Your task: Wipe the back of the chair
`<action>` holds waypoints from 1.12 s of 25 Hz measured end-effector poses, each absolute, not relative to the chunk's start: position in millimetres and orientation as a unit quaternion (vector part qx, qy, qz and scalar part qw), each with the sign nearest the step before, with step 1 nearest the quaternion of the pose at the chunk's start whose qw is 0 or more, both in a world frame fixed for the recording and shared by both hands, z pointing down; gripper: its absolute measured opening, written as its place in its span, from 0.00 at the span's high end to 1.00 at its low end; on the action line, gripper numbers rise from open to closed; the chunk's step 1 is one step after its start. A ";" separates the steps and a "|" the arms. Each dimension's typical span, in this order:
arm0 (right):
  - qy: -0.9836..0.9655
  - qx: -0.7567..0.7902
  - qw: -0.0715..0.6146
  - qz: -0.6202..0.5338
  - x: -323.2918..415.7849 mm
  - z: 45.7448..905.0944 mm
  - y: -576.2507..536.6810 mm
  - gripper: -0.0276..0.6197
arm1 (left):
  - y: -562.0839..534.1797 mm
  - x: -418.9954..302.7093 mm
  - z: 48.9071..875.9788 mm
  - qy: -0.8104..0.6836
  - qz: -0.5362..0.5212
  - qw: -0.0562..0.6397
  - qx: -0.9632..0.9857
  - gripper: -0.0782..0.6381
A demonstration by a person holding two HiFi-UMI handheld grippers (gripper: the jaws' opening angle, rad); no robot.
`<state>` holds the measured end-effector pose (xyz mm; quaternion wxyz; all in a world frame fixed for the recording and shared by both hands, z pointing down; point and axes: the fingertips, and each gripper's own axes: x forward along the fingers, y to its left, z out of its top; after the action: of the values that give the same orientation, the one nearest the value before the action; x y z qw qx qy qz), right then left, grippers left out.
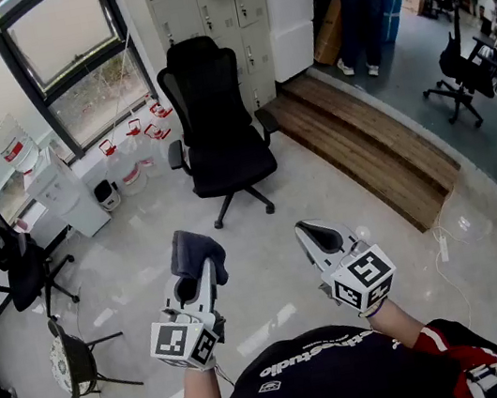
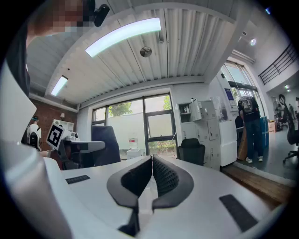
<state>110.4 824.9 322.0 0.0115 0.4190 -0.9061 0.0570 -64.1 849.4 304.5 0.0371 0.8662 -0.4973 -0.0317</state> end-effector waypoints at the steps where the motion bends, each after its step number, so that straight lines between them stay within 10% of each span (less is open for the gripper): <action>1: -0.906 0.420 0.012 0.056 108.6 321.8 826.3 0.96 | 850.5 -66.3 305.9 -0.497 -0.032 0.038 0.867 0.81; 28: -0.898 0.433 0.030 0.070 40.0 348.7 840.2 0.96 | 867.5 -140.3 341.6 -0.494 -0.032 0.068 0.866 0.81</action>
<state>40.0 840.2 348.7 0.0298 0.4331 -0.8981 0.0704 -140.3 867.5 341.6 0.0678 0.8662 -0.4941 -0.0316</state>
